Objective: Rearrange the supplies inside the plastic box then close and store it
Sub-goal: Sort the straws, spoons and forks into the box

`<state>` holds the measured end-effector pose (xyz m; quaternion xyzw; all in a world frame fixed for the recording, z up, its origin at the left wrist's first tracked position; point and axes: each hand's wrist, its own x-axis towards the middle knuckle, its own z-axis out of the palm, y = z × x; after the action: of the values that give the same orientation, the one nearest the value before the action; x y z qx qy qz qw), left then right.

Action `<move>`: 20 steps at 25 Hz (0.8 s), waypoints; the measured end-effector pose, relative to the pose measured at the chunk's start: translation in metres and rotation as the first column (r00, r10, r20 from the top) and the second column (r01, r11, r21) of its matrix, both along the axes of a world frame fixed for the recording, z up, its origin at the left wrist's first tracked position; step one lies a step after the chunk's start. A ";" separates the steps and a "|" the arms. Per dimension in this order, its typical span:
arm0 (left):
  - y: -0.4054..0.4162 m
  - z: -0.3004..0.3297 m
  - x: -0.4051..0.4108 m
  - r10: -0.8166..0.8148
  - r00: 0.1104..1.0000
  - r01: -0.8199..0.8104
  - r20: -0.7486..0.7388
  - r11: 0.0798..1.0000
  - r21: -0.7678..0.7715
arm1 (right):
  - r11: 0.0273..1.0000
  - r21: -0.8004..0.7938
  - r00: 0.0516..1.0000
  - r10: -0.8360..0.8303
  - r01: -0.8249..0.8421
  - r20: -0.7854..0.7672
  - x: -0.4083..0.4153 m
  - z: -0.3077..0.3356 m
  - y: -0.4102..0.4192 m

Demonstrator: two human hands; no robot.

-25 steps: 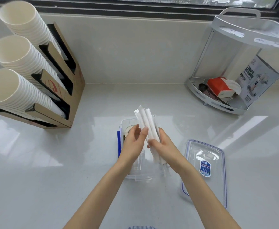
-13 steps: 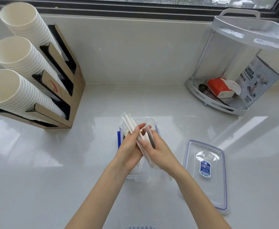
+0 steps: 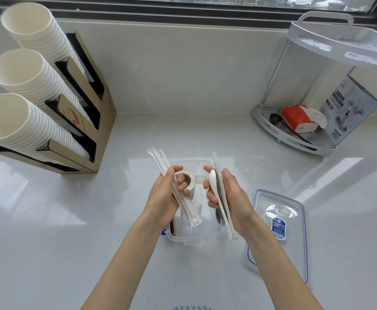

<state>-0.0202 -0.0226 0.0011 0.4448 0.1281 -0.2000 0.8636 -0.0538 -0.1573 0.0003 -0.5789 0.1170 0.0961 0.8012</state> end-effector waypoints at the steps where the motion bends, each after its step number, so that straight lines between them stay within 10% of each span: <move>1: -0.002 0.001 -0.001 -0.018 1.000 0.017 0.019 0.997 0.071 | 1.000 -0.001 1.000 0.015 -0.015 -0.001 0.000 0.002 0.001; 8: -0.014 0.007 -0.008 -0.137 0.973 0.059 0.188 0.927 0.370 | 0.742 -0.667 0.958 0.230 -0.061 0.169 -0.006 0.000 0.015; 20: 0.013 0.022 0.013 0.149 0.980 -0.153 0.129 0.988 0.021 | 0.735 -0.654 0.968 0.249 -0.181 0.011 -0.009 -0.008 0.007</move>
<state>-0.0072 -0.0098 0.0232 0.4589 0.1092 -0.1031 0.8757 -0.0630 -0.1506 -0.0079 -0.8334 0.0358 0.1132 0.5398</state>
